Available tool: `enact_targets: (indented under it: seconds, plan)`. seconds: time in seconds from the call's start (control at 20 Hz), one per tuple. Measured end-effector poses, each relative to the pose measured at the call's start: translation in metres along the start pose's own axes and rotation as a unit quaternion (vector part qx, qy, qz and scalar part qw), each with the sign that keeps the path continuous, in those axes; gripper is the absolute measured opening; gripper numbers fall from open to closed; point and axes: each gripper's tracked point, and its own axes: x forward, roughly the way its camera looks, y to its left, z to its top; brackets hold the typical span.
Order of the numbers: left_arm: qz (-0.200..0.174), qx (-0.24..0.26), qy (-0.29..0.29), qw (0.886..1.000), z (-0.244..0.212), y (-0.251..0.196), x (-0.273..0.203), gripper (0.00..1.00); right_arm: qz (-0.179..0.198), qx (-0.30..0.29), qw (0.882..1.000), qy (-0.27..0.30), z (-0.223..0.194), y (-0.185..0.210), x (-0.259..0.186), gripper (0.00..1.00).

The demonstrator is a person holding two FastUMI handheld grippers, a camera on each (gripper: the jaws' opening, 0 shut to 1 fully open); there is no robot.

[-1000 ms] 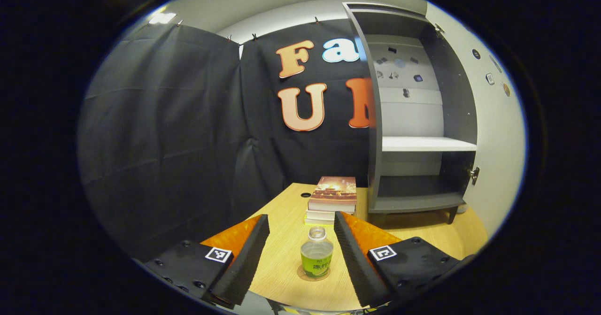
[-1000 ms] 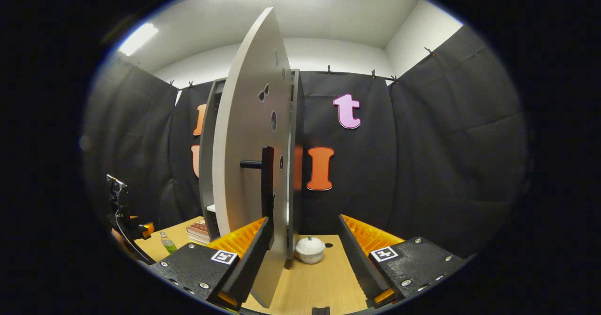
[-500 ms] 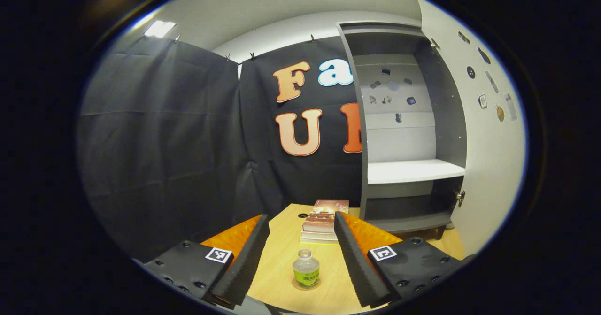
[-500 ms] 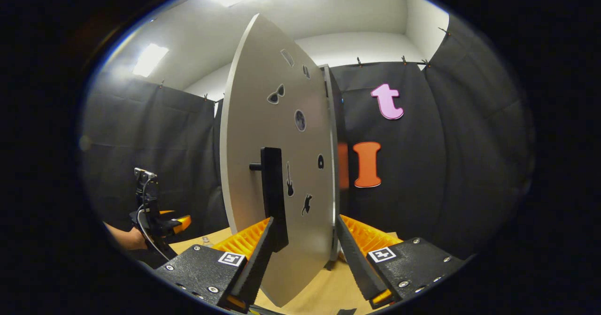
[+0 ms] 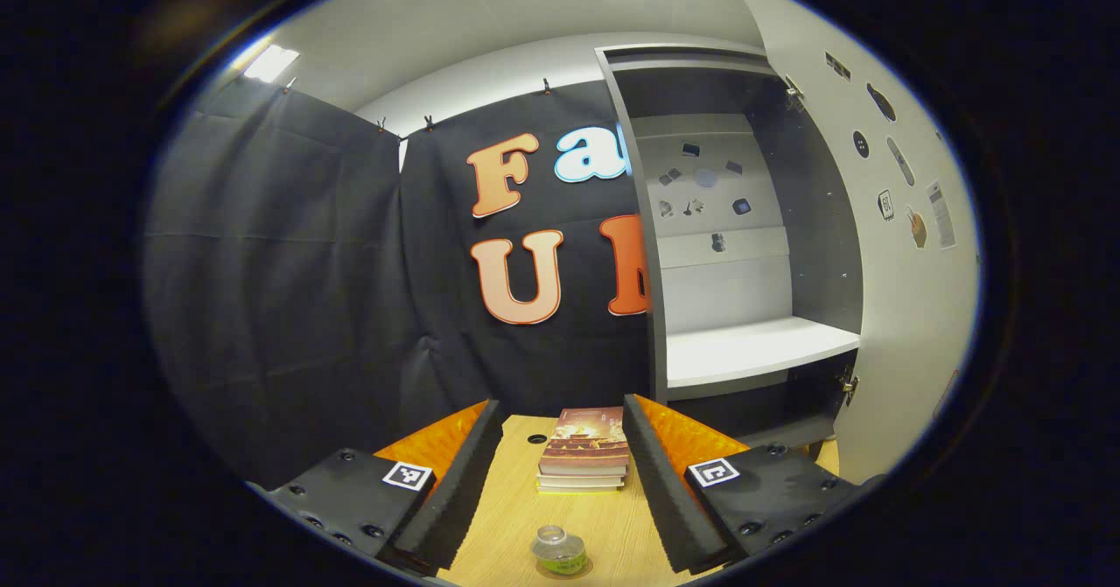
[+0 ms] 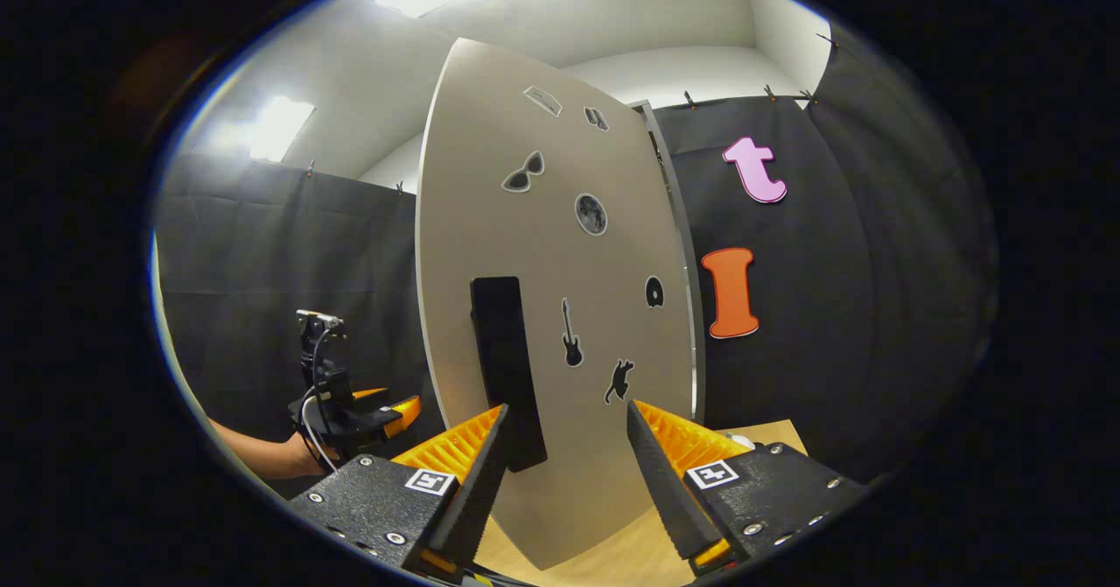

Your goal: Open the cabinet door with the right hand, grasp the bottle in the cabinet with the left hand and place it on the coaster, then close the cabinet door with the right hand.

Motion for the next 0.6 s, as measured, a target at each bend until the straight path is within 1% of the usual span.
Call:
enact_targets:
  seconds: [0.15, 0.2, 0.25, 0.3, 0.35, 0.4, 0.45, 0.5, 0.55, 0.6]
  plan:
    - [-0.014, -0.013, -0.006, 1.0, 0.006, 0.006, 0.025, 0.91, 0.005, 0.014, 1.0, 0.008, -0.005, 0.008, 0.005, 0.83]
    - [-0.019, -0.019, -0.005, 1.0, 0.005, 0.007, 0.031, 0.91, 0.006, 0.015, 1.0, 0.009, -0.006, 0.008, 0.008, 0.79]
    - [-0.023, -0.023, -0.003, 0.999, 0.004, 0.008, 0.037, 0.91, 0.009, 0.014, 1.0, 0.011, -0.006, 0.011, 0.013, 0.87]
    - [-0.027, -0.026, -0.003, 0.999, 0.003, 0.01, 0.041, 0.91, 0.014, 0.012, 1.0, 0.011, -0.007, 0.016, 0.016, 0.88]
    - [-0.03, -0.027, -0.005, 0.999, 0.004, 0.013, 0.044, 0.92, 0.02, 0.01, 1.0, 0.011, -0.008, 0.022, 0.02, 0.94]
    - [-0.031, -0.026, -0.009, 0.999, 0.006, 0.017, 0.047, 0.92, 0.025, 0.008, 1.0, 0.012, -0.01, 0.028, 0.024, 0.89]
    - [-0.031, -0.024, -0.012, 0.999, 0.007, 0.021, 0.05, 0.92, 0.032, 0.004, 0.999, 0.012, -0.011, 0.033, 0.027, 0.96]
    - [-0.03, -0.023, -0.017, 0.999, 0.007, 0.027, 0.053, 0.92, 0.039, 0.001, 0.999, 0.012, -0.012, 0.036, 0.031, 0.92]
    - [-0.029, -0.021, -0.02, 0.999, 0.008, 0.033, 0.057, 0.92, 0.045, -0.002, 0.999, 0.014, -0.013, 0.039, 0.037, 0.98]
    - [-0.027, -0.02, -0.022, 0.999, 0.007, 0.038, 0.06, 0.92, 0.047, -0.007, 0.999, 0.014, -0.015, 0.041, 0.044, 0.92]
